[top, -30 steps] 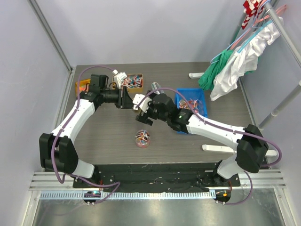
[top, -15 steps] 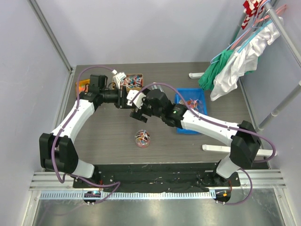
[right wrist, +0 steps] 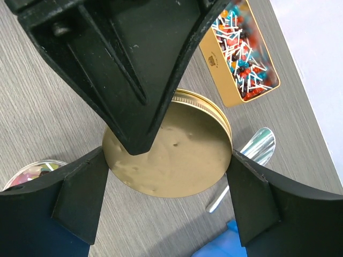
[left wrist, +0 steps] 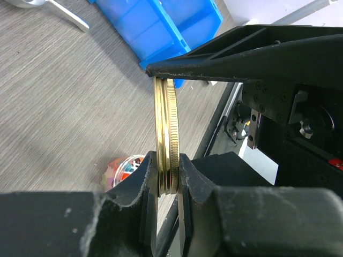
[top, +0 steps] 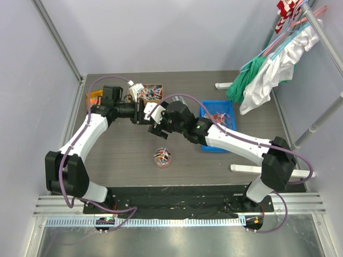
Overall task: Pack the candies
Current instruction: Pick up the bottle lid at the center of the board, then close the bottle lid on the packing bottle.
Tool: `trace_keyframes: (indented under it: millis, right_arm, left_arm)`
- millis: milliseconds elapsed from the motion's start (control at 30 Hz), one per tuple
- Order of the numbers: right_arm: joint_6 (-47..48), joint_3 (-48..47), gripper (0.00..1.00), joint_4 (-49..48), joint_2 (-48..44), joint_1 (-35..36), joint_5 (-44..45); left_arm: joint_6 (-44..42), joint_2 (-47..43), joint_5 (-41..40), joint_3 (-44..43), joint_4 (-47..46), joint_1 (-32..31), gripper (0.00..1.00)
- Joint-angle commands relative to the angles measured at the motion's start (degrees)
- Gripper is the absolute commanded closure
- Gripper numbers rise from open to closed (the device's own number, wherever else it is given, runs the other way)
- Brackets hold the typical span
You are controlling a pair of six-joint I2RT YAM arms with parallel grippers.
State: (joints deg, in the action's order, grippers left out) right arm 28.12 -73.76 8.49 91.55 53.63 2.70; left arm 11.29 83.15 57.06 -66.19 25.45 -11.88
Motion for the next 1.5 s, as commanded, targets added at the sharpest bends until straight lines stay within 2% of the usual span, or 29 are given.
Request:
trace_keyframes:
  millis: [0,67,100,300,433,467,633,833,933,1467]
  right_arm:
    - [0.0,-1.31,0.36,-2.69,-0.67,0.51,-0.33]
    - [0.44,-0.69,0.35,-2.17,-1.28,0.51,-0.33]
    - [0.97,-0.43,0.36,-1.9,-1.55,0.43,-0.41]
    - [2.29,2.56,0.36,0.64,-4.71,0.43,-1.99]
    - [2.9,2.74,0.36,4.32,-5.06,0.51,-7.0]
    - [3.43,2.57,0.36,5.38,-4.8,0.6,-7.7]
    - [8.0,-0.41,0.34,16.43,-2.35,1.22,-13.75]
    - [11.17,-6.31,0.33,25.87,3.63,1.83,-16.32]
    - [12.4,-7.89,0.32,28.23,5.65,2.71,-16.5]
    - [15.91,-18.43,0.31,41.94,16.64,5.61,-15.97]
  left_arm:
    - [-0.56,-1.41,1.92,0.27,-1.72,-0.16,0.92]
    - [-1.18,-2.81,1.22,0.28,-2.34,0.19,0.84]
    - [-1.09,-3.61,-0.7,0.28,-2.86,1.15,0.64]
    - [-2.22,-7.04,-2.83,-4.28,-1.82,9.22,0.23]
    - [-3.9,-7.74,-3.61,-3.95,-0.4,11.7,0.2]
    - [-4.17,-7.92,-4.23,-3.42,-0.4,14.31,0.16]
    - [-2.94,-12.3,-7.13,2.54,-2.6,19.25,0.07]
    - [-4.87,-16.53,-3.72,7.3,-2.6,25.4,0.03]
    - [-1.98,-17.67,-2.13,8.62,-5.22,29.62,0.03]
    - [0.75,-17.24,0.77,10.47,-7.52,30.25,0.03]
